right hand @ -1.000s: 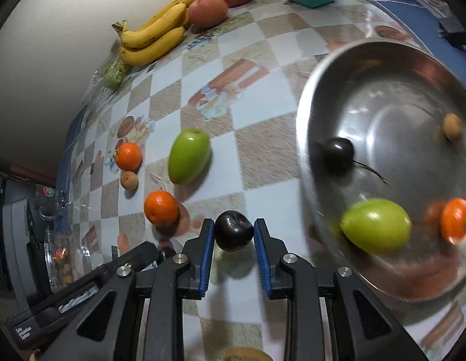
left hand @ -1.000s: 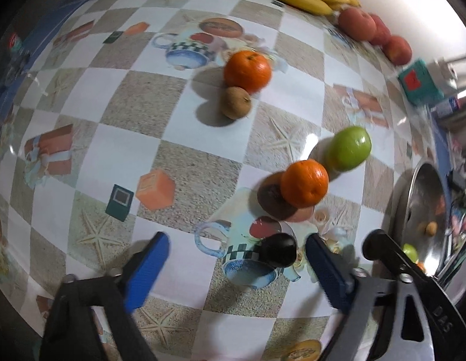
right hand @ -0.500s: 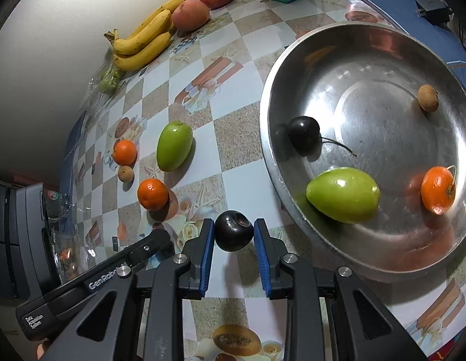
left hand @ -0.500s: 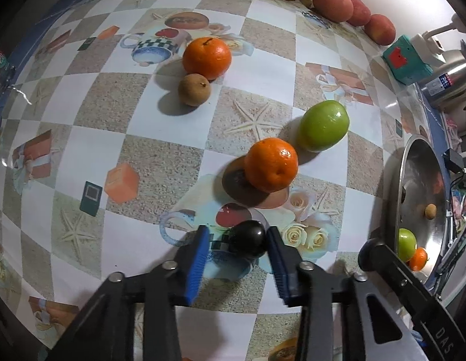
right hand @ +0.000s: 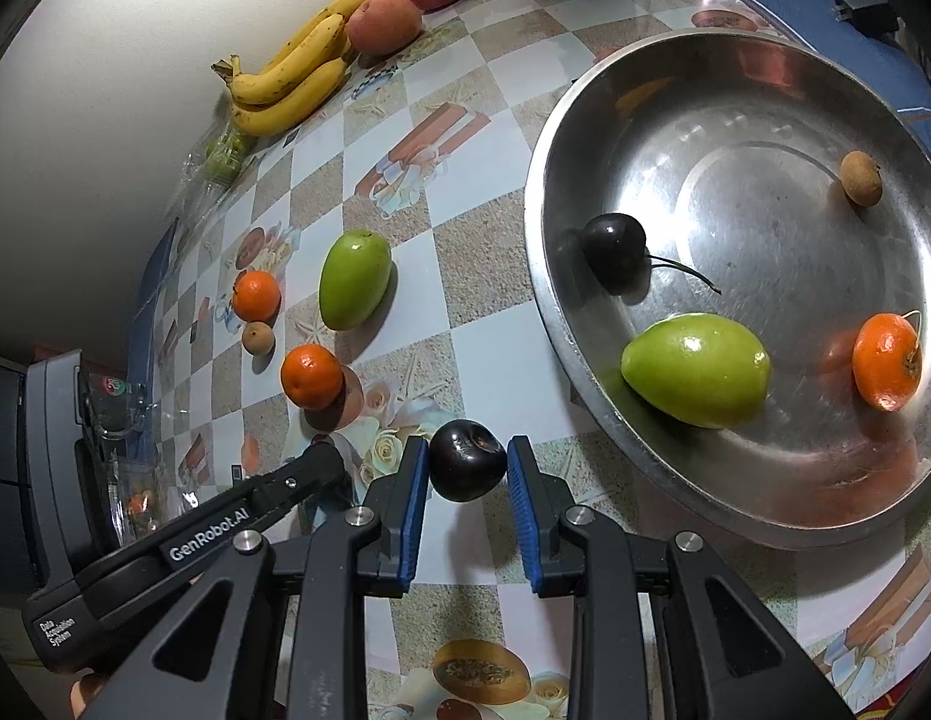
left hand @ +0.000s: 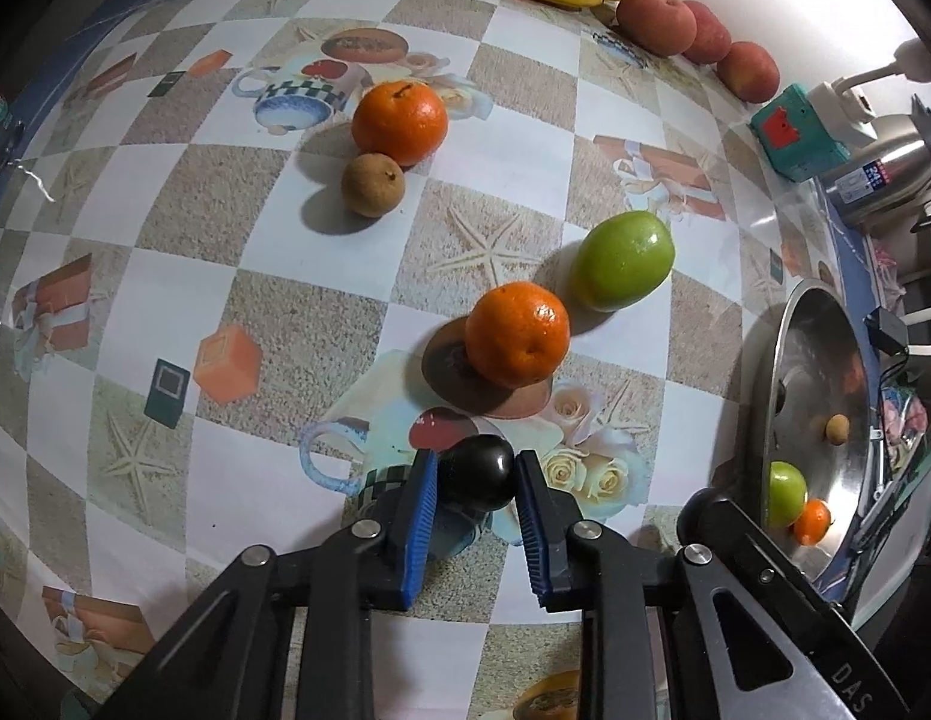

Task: Organize fruits
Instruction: 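Carry the dark plums over the basin with both tools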

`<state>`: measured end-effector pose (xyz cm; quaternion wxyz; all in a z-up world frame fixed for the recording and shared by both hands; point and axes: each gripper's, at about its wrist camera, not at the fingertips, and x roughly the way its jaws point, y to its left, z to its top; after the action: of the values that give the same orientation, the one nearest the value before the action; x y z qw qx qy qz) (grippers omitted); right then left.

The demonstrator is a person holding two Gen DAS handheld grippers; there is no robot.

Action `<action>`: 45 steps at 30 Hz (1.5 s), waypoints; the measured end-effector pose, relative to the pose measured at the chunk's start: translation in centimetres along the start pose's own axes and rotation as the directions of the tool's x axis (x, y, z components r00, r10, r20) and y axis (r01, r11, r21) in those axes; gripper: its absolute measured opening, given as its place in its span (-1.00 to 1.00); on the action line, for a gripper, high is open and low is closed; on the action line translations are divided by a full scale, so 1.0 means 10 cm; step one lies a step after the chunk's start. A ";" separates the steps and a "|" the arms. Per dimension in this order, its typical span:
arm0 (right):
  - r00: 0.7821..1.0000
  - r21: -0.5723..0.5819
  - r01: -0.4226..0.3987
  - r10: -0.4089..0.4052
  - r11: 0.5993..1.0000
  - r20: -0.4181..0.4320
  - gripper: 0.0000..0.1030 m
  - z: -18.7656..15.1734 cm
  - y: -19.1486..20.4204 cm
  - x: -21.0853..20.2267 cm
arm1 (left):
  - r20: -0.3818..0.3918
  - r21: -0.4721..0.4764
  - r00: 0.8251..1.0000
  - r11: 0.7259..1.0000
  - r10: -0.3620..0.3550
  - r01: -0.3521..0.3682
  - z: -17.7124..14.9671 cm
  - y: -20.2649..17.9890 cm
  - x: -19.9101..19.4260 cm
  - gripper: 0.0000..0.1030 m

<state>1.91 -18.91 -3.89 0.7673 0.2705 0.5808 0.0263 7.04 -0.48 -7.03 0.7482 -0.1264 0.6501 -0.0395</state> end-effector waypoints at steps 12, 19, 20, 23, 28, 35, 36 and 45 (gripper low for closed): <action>0.999 0.007 -0.030 0.030 1.000 0.009 -0.46 0.02 0.00 -0.03 | 0.047 -0.002 0.998 0.999 -0.049 0.050 0.05 0.13 -0.21 -0.46; 0.997 0.002 -0.053 0.053 0.999 0.061 -0.46 0.06 0.00 -0.19 | 0.121 0.041 0.987 0.994 -0.109 0.105 0.04 0.02 -0.42 -0.46; 0.996 0.002 -0.053 0.053 0.999 0.072 -0.46 0.07 -0.01 -0.21 | 0.129 0.049 0.985 0.993 -0.114 0.109 0.05 0.00 -0.44 -0.46; 0.994 0.015 -0.057 0.055 0.998 0.095 -0.46 0.10 -0.07 -0.28 | 0.149 0.063 0.982 0.992 -0.120 0.112 0.03 -0.05 -0.48 -0.46; 0.989 0.048 -0.034 0.027 0.998 0.145 -0.46 0.16 -0.22 -0.42 | 0.171 0.095 0.976 0.988 -0.138 0.123 0.03 -0.18 -0.49 -0.46; 0.977 0.149 0.017 -0.048 0.989 0.206 -0.46 0.29 -0.62 -0.59 | 0.177 0.181 0.968 0.973 -0.176 0.144 -0.03 -0.51 -0.47 -0.46; 0.976 0.169 0.018 -0.055 0.985 0.212 -0.46 0.30 -0.69 -0.61 | 0.174 0.201 0.968 0.968 -0.183 0.148 -0.05 -0.58 -0.46 -0.46; 0.958 0.279 0.076 -0.148 0.957 0.247 -0.46 0.38 -1.10 -0.75 | 0.125 0.345 0.967 0.924 -0.221 0.166 -0.08 -1.18 -0.30 -0.46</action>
<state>-0.11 -32.40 -1.58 0.7949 0.3389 0.4856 -0.1323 7.04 -11.33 -1.36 0.8012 -0.0650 0.5558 -0.2119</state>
